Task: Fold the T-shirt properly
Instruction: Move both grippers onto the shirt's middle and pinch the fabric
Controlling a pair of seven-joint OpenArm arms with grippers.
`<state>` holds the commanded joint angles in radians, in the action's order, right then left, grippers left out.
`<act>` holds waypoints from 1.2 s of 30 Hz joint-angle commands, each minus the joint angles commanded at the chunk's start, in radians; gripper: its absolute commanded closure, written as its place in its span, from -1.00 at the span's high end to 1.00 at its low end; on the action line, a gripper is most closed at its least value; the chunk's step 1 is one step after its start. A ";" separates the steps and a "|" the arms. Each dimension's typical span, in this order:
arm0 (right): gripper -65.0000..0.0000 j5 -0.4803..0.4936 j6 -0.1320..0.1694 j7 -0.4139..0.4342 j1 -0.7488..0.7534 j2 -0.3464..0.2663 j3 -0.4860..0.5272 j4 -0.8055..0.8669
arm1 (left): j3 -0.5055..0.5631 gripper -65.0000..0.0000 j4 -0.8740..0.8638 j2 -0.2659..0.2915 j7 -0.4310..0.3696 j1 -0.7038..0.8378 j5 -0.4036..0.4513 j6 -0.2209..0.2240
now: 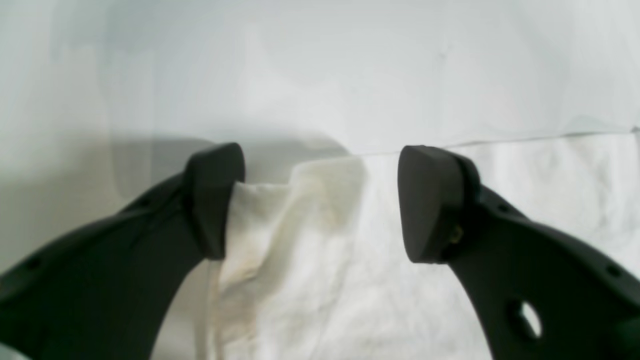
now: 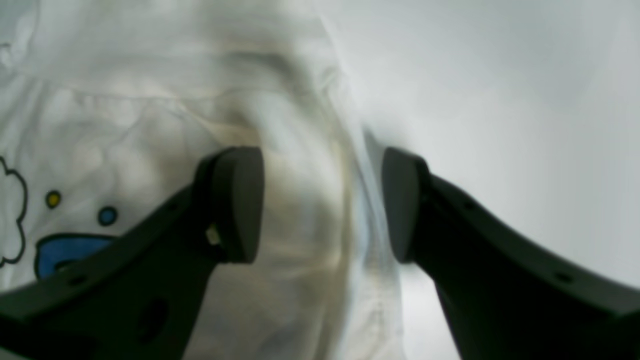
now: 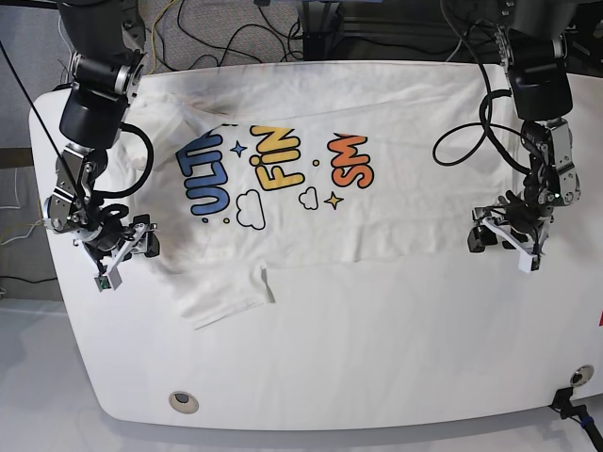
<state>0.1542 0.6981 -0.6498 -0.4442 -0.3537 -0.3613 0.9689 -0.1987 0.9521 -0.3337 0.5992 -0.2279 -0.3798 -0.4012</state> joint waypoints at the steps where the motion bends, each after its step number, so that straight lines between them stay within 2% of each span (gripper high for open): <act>1: 0.11 0.000 0.000 0.000 0.000 0.000 0.000 0.000 | 0.000 0.38 0.009 0.000 0.000 0.003 0.003 0.000; 4: 0.11 0.000 0.000 0.000 0.000 0.000 0.000 0.000 | 0.000 0.38 0.066 -0.020 0.002 0.040 0.002 0.000; 8: 0.11 0.000 0.000 0.000 0.000 0.003 0.000 0.000 | -0.005 0.38 0.115 -0.021 0.058 0.052 0.002 0.000; 18: 0.11 0.000 0.000 -0.002 0.003 0.006 0.000 0.000 | -0.002 0.37 0.120 -0.014 0.058 0.052 0.002 0.002; 19: 0.11 0.000 0.000 -0.002 0.003 0.006 0.000 0.000 | -0.002 0.32 0.120 -0.011 0.057 0.051 0.002 0.003; 21: 0.11 0.000 0.000 -0.002 0.003 0.006 0.000 0.000 | -0.002 0.10 0.117 0.006 0.057 0.037 0.005 0.006; 26: 0.11 0.000 0.000 -0.002 0.003 0.003 0.000 0.000 | -0.002 -0.75 0.115 0.006 0.057 0.026 0.005 0.006; 28: 0.11 0.000 0.000 -0.002 0.003 0.002 0.000 0.000 | -0.002 -0.95 0.115 0.006 0.057 0.026 0.005 0.006; 32: 0.11 0.000 0.000 0.000 -0.006 0.000 0.000 0.000 | -0.002 -1.00 0.115 0.006 0.057 0.026 0.005 0.006; 36: 0.12 0.000 0.000 0.051 -0.031 0.000 0.000 -0.006 | -0.002 -1.00 0.115 0.006 0.057 0.026 0.005 0.006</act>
<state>0.1542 0.6981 -0.5992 -0.4749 -0.3537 -0.3613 0.9628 -0.2002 1.0671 -0.3276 0.6559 -0.2018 -0.3751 -0.3951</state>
